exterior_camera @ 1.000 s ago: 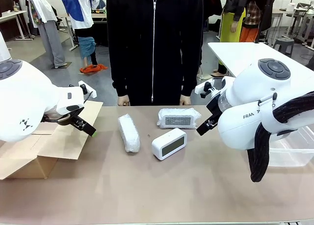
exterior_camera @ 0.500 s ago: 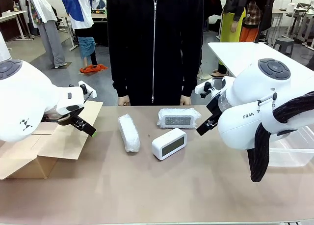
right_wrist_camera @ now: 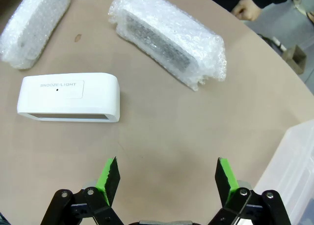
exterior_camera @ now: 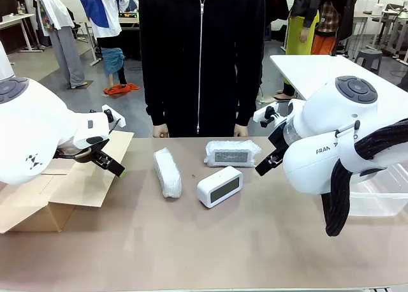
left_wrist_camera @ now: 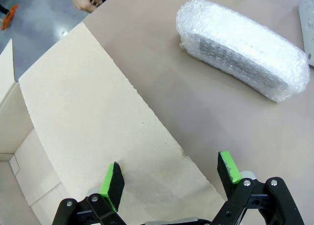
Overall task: Separate and place wrapped and unwrapped clocks.
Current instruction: Pick up the Digital clock indicated by the person.
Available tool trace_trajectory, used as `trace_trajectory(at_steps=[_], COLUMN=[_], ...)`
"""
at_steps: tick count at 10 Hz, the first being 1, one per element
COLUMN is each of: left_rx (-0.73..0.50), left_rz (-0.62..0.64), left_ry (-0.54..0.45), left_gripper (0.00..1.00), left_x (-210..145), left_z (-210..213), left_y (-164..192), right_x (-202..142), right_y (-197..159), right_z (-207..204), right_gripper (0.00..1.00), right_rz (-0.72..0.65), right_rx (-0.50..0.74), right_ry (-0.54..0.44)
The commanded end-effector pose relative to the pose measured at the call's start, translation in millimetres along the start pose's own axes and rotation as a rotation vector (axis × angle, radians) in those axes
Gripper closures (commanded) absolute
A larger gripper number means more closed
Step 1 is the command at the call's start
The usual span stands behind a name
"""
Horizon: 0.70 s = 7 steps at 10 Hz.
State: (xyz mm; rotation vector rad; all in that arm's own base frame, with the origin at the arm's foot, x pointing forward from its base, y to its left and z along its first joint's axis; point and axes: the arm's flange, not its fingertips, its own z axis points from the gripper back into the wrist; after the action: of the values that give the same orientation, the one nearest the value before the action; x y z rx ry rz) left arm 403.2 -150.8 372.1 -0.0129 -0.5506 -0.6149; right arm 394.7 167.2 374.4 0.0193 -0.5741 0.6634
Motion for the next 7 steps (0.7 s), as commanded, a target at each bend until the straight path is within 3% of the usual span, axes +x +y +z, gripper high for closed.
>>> trace_trajectory(at_steps=[1, 7], left_rx=[-0.001, -0.001], left_rz=[0.002, 0.002], left_ry=[0.0, 0.0], left_gripper=[0.0, 0.0], left_x=[-0.2, -0.2], left_z=[0.0, 0.0], left_y=[0.5, 0.5], right_x=[-0.1, -0.1], right_y=[-0.2, -0.2], right_z=[0.0, 0.0], right_gripper=[0.0, 0.0], right_rz=[-0.001, -0.001], right_rx=[0.0, 0.0], right_ry=[0.0, 0.0])
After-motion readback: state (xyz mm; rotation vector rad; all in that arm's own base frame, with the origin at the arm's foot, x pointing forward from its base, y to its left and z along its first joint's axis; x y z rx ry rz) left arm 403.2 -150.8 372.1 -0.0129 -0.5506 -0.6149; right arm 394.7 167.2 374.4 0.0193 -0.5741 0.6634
